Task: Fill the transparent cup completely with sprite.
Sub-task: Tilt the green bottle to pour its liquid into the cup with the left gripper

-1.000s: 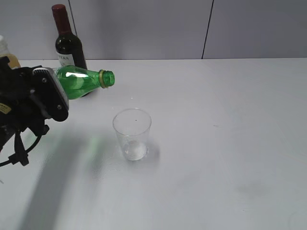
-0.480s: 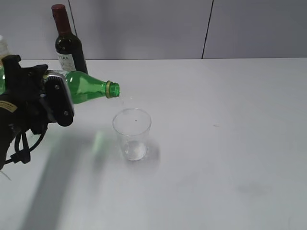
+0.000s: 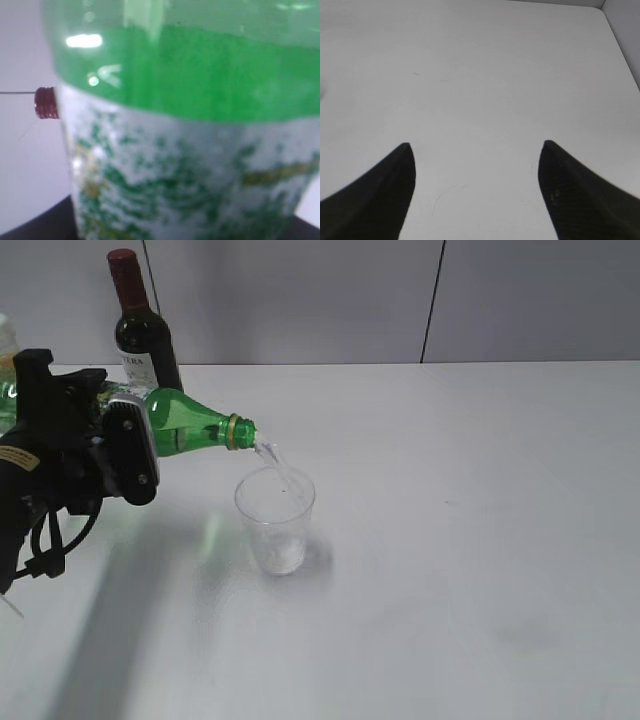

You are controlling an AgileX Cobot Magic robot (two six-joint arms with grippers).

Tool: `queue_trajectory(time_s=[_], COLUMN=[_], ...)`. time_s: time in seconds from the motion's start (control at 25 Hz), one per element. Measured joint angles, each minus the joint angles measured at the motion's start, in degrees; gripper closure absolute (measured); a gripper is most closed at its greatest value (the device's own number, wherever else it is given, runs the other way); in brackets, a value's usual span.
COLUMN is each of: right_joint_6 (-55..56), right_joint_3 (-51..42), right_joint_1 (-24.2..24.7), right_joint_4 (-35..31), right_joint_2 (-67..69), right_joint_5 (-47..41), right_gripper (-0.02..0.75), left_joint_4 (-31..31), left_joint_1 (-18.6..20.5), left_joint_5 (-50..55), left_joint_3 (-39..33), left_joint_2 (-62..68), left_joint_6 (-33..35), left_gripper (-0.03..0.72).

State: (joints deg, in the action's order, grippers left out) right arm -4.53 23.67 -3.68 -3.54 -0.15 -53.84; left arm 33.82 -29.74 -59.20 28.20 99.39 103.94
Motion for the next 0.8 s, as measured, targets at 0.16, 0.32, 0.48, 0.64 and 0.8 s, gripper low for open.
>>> queue_trajectory(time_s=[0.16,0.32,0.48,0.64,0.8], right_joint_6=[0.0,0.0,0.0,0.0,0.0], right_joint_3=[0.0,0.0,0.0,0.0,0.0], right_joint_1=[0.0,0.0,0.0,0.0,0.0], right_joint_4=[0.0,0.0,0.0,0.0,0.0], right_joint_2=[0.0,0.0,0.0,0.0,0.0], right_joint_5=[0.0,0.0,0.0,0.0,0.0], right_gripper=[0.155,0.155,0.155,0.155,0.155], left_joint_4=[0.0,0.0,0.2,0.2,0.3], left_joint_1=[0.0,0.0,0.0,0.0,0.0], left_joint_5=[-0.2,-0.8,-1.5,-2.3,-2.3], left_joint_3=[0.0,0.0,0.0,0.0,0.0], left_joint_2=[0.1,0.8,1.1,1.1,1.1], left_joint_6=[1.7,2.4,2.5,2.6,3.0], left_gripper=[0.251,0.251,0.251,0.251,0.251])
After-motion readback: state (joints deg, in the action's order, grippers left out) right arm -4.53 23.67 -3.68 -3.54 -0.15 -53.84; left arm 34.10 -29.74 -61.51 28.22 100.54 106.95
